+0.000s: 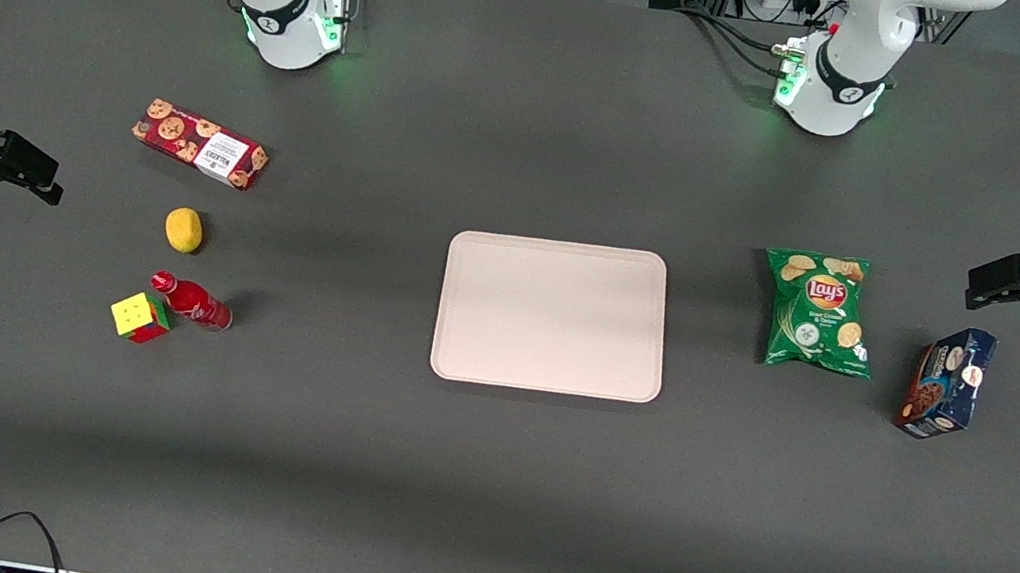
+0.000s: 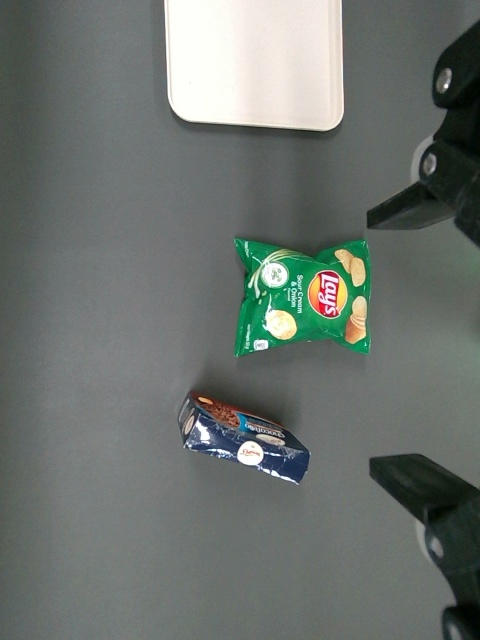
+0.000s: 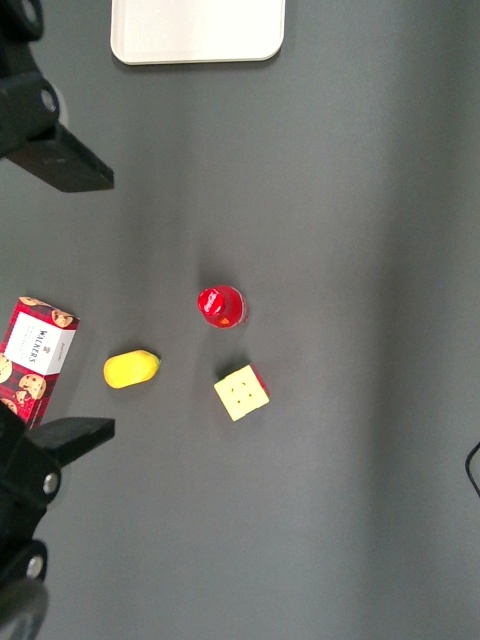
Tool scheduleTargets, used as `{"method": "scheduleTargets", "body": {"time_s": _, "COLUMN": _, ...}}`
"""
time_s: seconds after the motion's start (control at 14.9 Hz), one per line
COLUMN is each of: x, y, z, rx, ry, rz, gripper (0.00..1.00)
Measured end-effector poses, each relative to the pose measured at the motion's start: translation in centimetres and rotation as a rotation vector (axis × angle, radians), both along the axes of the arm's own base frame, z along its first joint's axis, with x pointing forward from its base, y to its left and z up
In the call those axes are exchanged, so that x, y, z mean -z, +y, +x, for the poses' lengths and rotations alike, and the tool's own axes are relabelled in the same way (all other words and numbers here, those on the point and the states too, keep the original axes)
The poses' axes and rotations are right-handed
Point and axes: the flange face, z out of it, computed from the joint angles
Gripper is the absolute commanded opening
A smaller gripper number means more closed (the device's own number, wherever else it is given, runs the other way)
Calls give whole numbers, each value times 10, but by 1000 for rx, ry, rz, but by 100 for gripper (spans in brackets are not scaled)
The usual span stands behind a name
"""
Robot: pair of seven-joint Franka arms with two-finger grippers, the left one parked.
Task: Place coke bottle on tray
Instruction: 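Move the right gripper down over the red Coca-Cola bottle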
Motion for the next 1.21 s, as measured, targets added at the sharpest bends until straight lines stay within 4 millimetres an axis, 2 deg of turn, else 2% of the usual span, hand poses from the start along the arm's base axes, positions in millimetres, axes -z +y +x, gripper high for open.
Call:
{"method": "scheduleTargets", "body": {"time_s": 0.47, "x": 3, "y": 4, "z": 0, "rx": 2, "ry": 5, "rz": 29, "gripper": 100}}
{"method": "scheduleTargets", "body": {"time_s": 0.67, "x": 17, "y": 5, "z": 1, "rx": 2, "ry": 25, "rz": 29, "gripper": 100}}
{"method": "scheduleTargets", "body": {"time_s": 0.81, "x": 39, "y": 5, "z": 3, "rx": 4, "ry": 24, "rz": 29, "gripper": 100}}
{"method": "scheduleTargets", "body": {"time_s": 1.21, "x": 132, "y": 17, "z": 12, "rx": -17, "ry": -3, "rz": 5, "gripper": 100}}
